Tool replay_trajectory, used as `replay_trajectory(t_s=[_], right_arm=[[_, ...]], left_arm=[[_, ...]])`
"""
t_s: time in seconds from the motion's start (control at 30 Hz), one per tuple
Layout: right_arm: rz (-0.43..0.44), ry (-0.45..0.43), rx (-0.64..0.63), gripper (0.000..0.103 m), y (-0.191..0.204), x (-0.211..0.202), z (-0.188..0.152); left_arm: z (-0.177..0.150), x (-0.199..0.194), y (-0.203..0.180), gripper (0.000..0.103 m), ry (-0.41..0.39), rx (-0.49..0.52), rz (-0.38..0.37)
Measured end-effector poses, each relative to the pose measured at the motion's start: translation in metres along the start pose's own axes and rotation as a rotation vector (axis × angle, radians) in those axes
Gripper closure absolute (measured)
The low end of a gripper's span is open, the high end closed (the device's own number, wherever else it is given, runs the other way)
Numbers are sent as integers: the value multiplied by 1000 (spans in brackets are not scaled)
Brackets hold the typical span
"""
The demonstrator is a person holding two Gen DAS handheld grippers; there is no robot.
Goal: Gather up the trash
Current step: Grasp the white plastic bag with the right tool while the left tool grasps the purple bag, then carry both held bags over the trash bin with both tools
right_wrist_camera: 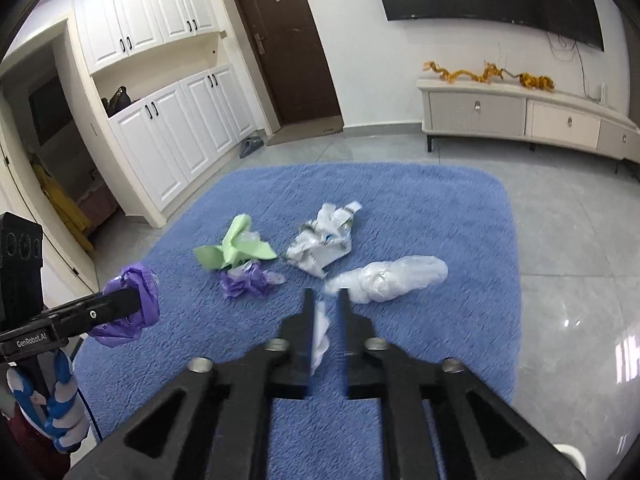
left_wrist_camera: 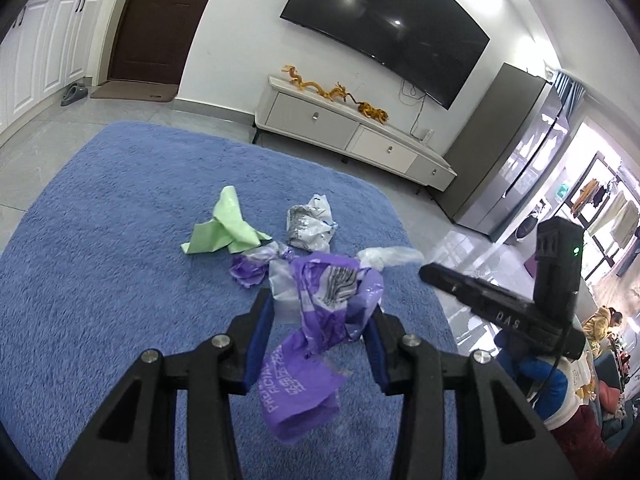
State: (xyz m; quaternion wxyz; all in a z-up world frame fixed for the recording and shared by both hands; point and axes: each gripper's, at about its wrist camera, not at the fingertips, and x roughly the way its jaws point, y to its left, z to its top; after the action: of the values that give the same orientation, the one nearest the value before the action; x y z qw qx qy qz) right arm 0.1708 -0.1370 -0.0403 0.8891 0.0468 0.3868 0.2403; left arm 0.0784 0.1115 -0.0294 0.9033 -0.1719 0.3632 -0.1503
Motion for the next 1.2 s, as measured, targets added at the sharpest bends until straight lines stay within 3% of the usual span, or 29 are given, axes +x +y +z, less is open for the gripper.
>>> replay_trajectory(t_s=[0.03, 0.07, 0.4, 0.43, 0.47, 0.57, 0.93, 1.2], right_arm=[[9, 14, 4, 72, 2, 5, -4], [14, 25, 6, 70, 3, 8, -8], [12, 135, 76, 70, 5, 65, -37], [18, 139, 78, 71, 6, 68, -39], [23, 138, 78, 80, 7, 69, -41], [33, 123, 75, 84, 11, 60, -43], [39, -37, 136, 86, -6, -44, -62], [-108, -177, 209, 86, -50, -151, -104]], left_arm=[[-1, -1, 1, 62, 1, -2, 2], [-2, -1, 3, 62, 4, -6, 2], [-18, -10, 19, 62, 17, -16, 31], [-19, -11, 20, 62, 18, -18, 34], [-19, -12, 21, 62, 18, -20, 38], [-21, -19, 20, 62, 11, -24, 42], [-18, -48, -15, 62, -31, 35, 31], [-17, -51, -80, 62, -13, 113, -40]])
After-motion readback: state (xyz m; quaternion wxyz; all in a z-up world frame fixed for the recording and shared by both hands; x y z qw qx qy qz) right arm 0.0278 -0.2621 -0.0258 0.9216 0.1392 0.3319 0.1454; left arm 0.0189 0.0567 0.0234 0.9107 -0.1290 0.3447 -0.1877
